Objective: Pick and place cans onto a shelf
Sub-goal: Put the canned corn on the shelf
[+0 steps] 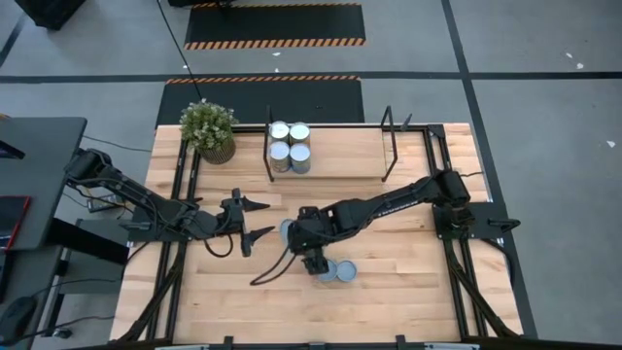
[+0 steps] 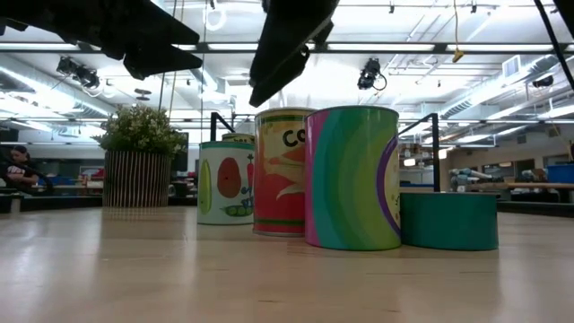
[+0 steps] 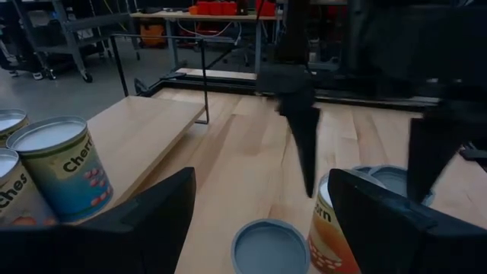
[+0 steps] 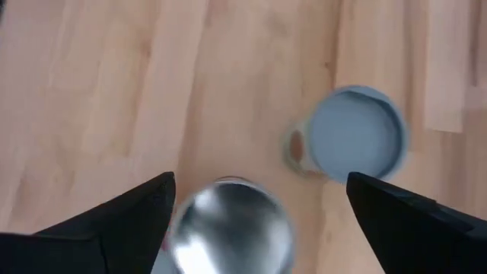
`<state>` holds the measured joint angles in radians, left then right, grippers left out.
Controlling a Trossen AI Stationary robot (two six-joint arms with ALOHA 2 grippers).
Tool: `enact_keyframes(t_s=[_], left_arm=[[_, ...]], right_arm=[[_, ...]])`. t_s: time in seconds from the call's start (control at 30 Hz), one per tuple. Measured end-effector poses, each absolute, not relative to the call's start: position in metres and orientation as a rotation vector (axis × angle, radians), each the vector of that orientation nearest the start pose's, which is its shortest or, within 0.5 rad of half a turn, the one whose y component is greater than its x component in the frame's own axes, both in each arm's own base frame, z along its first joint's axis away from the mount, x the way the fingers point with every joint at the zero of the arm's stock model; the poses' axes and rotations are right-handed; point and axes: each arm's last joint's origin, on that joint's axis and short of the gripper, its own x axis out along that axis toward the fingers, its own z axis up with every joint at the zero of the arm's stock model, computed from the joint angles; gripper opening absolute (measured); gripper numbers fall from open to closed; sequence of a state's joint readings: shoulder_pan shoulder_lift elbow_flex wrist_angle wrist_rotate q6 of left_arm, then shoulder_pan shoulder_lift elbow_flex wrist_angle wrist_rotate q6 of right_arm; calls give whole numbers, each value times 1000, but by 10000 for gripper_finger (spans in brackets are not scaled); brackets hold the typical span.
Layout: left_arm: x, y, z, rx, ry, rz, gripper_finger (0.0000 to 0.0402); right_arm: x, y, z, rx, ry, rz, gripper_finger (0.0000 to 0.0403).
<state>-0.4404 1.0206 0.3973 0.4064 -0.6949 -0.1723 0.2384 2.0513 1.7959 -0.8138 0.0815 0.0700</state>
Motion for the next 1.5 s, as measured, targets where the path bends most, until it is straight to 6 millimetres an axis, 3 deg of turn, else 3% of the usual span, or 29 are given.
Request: enact_keyframes(t_s=[0.27,0.67,1.2,1.5], left_arm=[[192,-70,215,-57,161,268,304],[192,-70,213,-52,174,269,304],[192,-70,213,-53,174,269,304],[192,-70,213,-53,174,269,304]], right_arm=[[431,112,231,-166,1103,98,399],[423,98,225,-157,1229,33,394],[421,53,221,-93,1333,-38,326],[408,0,253,-116,1317,-132,328]])
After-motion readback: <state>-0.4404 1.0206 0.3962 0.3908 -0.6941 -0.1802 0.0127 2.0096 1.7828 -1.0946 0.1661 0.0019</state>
